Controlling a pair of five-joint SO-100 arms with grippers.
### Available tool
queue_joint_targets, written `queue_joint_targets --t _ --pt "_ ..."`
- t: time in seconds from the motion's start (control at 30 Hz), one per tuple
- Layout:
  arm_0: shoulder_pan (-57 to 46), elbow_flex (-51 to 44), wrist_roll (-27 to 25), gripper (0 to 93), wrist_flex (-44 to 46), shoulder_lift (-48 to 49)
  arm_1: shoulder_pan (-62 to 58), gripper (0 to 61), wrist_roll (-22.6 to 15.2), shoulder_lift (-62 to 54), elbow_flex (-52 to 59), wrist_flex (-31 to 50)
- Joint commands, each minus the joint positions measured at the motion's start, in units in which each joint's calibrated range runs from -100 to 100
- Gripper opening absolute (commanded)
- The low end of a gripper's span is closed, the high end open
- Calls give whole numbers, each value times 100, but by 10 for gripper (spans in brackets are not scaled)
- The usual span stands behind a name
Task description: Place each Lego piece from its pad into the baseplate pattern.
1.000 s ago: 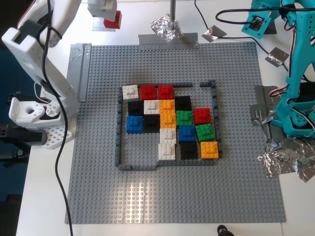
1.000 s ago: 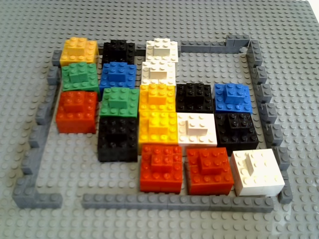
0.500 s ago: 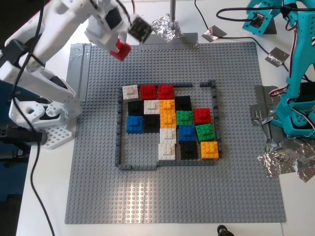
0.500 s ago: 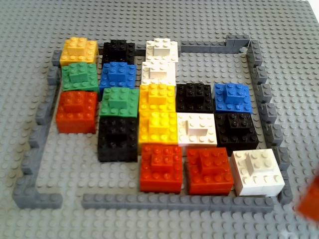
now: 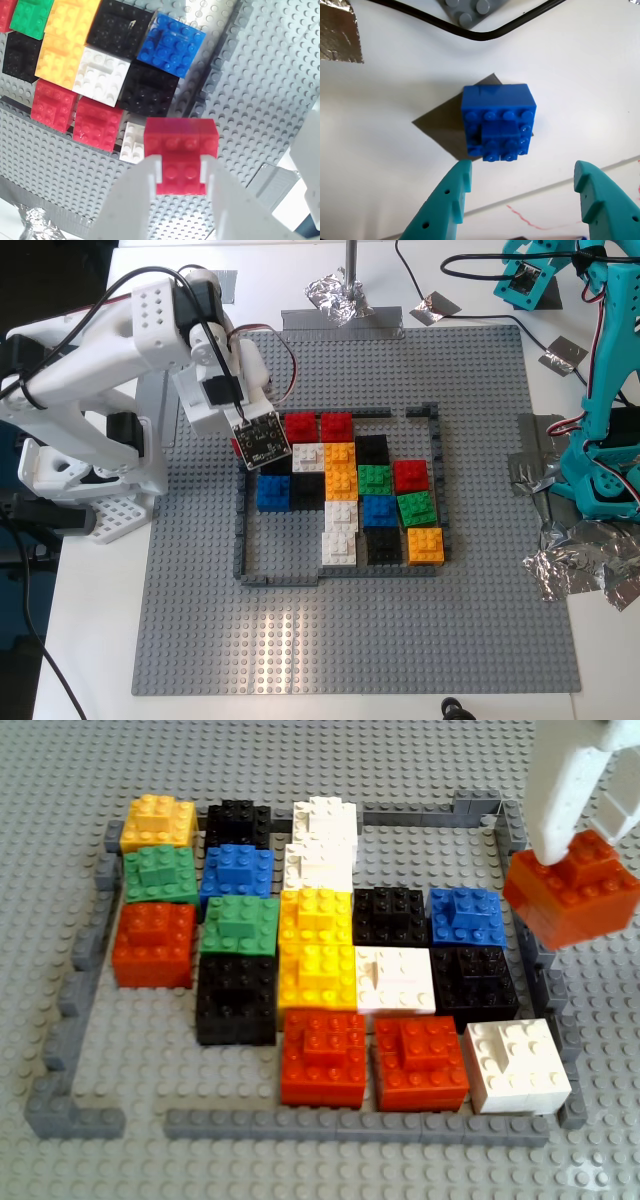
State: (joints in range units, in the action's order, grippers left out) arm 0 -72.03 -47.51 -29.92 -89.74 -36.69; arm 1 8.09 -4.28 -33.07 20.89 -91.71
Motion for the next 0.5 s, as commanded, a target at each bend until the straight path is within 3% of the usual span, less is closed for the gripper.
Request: queue_joint_targets --t 0.0,0.47 --pt "-40 -120 -19 224 24 89 -929 2 -68 -195 -53 221" --pt "-40 -382 -24 223 32 -271 -2713 2 -381 629 37 1531"
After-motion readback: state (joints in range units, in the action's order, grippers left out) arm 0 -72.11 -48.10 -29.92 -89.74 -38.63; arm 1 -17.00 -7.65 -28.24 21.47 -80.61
